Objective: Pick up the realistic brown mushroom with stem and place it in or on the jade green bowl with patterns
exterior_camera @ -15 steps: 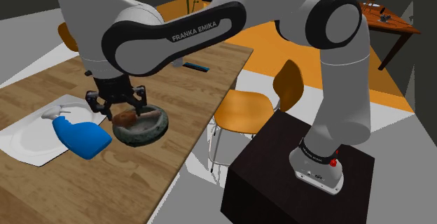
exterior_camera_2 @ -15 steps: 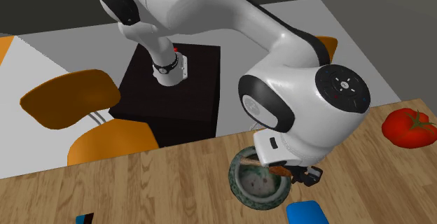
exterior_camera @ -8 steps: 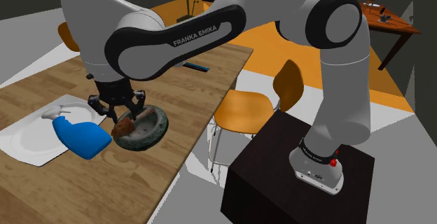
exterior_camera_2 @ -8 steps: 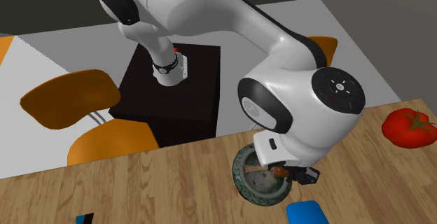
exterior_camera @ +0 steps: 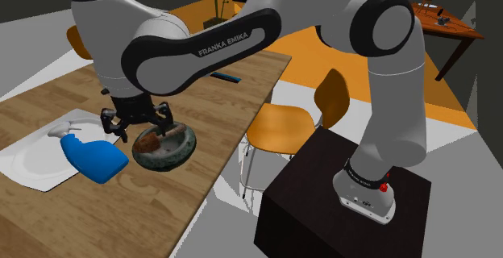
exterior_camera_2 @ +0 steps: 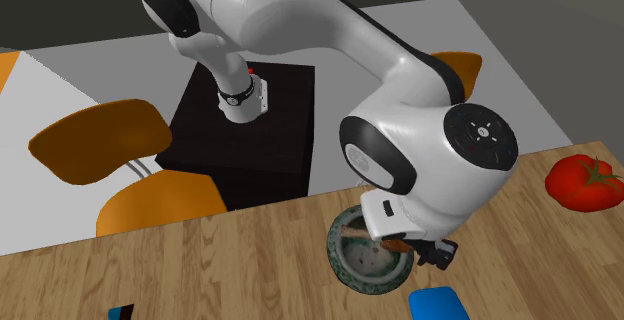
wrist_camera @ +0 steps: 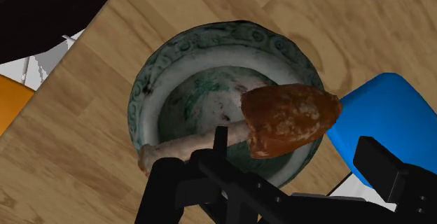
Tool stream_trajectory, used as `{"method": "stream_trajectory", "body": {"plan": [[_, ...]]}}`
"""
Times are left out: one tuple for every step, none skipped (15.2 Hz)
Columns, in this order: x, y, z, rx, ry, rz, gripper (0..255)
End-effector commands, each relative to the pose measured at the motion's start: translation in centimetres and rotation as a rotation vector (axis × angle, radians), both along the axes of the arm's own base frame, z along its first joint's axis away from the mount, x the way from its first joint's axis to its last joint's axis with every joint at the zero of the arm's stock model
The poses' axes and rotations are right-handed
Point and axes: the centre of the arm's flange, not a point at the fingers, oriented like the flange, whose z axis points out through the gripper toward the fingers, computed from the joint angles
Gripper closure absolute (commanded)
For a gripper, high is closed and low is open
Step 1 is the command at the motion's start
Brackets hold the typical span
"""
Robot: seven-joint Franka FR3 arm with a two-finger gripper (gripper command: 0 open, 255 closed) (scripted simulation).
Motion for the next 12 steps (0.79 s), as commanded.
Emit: {"method": "stream_trajectory", "body": {"plan": [[-0.1,-0.1,1.3,0.0,0.0,0.0,0],[-0.2,-0.1,2.6,0.0,0.0,0.0,0],[-0.3,-0.1,3.9,0.0,0.0,0.0,0],[-0.4,-0.2,5.0,0.0,0.0,0.0,0],[-0.4,-0.2,5.0,0.0,0.0,0.0,0],[-0.4,-0.2,5.0,0.0,0.0,0.0,0],[-0.4,-0.2,5.0,0.0,0.0,0.0,0],[-0.4,-0.2,5.0,0.0,0.0,0.0,0],[-0.4,-0.2,5.0,0.0,0.0,0.0,0],[-0.4,-0.2,5.0,0.0,0.0,0.0,0],[-0.4,-0.2,5.0,0.0,0.0,0.0,0],[-0.4,-0.2,5.0,0.0,0.0,0.0,0]]}}
